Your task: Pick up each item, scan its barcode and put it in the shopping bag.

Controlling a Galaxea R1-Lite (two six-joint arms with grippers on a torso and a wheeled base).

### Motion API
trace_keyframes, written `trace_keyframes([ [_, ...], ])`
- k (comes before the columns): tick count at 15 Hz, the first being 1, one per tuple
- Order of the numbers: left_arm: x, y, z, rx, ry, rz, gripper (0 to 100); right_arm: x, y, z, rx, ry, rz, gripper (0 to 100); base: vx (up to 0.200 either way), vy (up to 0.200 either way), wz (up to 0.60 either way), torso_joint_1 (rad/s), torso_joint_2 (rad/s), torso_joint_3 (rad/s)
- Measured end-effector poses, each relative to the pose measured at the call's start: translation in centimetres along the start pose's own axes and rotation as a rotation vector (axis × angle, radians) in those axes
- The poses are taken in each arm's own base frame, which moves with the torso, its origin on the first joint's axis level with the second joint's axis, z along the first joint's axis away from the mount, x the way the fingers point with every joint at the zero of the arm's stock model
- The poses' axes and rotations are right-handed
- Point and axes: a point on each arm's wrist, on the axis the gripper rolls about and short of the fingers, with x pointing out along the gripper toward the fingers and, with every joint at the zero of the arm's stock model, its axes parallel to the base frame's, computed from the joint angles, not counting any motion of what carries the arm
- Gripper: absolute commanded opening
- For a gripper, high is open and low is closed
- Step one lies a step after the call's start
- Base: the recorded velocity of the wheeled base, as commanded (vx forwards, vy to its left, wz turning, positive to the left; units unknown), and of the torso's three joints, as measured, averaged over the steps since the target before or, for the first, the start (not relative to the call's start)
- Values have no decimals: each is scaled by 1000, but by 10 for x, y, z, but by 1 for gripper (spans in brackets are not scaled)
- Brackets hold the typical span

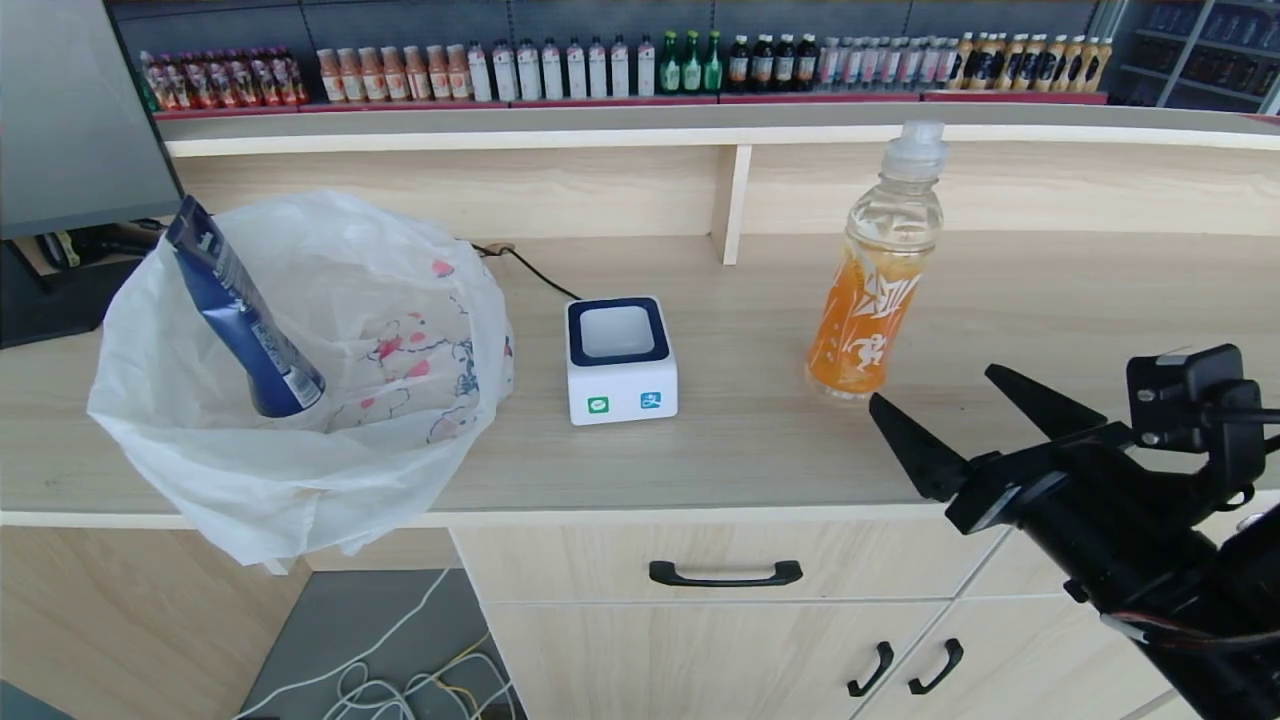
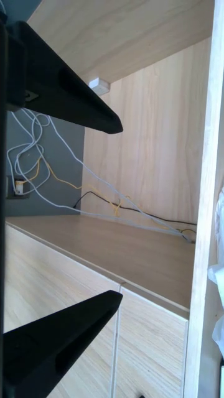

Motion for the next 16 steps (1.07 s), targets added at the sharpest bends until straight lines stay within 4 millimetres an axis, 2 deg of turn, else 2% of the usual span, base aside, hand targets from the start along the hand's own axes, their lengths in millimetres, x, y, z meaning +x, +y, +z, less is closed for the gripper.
trace_keyframes([
  [5, 0, 0, 0, 0, 0, 0, 100, 36, -3, 2, -9, -45, -90, 100, 0, 0, 0, 0, 0, 0],
  [10, 0, 0, 0, 0, 0, 0, 100, 52, 0, -5, -12, -42, -91, 100, 0, 0, 0, 0, 0, 0],
  [14, 0, 0, 0, 0, 0, 0, 100, 79, 4, -5, -20, -85, -92, 100, 0, 0, 0, 0, 0, 0],
  [16, 0, 0, 0, 0, 0, 0, 100, 86, 6, -8, -18, -84, -92, 100, 0, 0, 0, 0, 0, 0],
])
